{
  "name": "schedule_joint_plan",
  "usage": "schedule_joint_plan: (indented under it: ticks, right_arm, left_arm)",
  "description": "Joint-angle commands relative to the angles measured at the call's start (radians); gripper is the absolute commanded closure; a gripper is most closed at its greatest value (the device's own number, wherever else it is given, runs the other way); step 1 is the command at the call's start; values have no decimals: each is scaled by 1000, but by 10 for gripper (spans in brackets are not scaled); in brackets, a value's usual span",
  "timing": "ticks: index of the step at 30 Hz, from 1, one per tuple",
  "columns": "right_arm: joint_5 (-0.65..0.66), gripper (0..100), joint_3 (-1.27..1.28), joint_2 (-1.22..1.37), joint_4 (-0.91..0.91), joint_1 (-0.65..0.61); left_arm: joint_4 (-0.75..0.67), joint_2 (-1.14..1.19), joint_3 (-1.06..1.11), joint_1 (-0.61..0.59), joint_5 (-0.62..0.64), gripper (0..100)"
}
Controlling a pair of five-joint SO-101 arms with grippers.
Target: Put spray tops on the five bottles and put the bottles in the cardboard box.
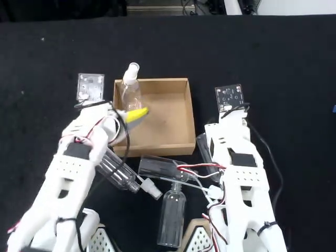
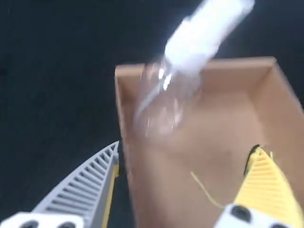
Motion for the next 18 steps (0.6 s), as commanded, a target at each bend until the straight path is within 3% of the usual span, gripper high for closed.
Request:
schedule_joint_plan:
  ticks: [1,4,7,15,18]
  right_arm:
    - [-3,819,-5,-36,-21,15]
    - [-3,819,-5,-36,-21,15]
    - [-3,819,-5,-36,-21,15]
    - [-3,819,-5,-36,-20,14]
    - [-3,819,-4,-36,-20,14]
  left_arm:
    - [318,-158,-64,-96,-12,616]
    - [457,-224,-33,-197,-129,615]
    - [535,-284,-22,-216,-285,615]
    - [580,-316,1,-331,-334,615]
    - [574,-316,41,-383,-422,615]
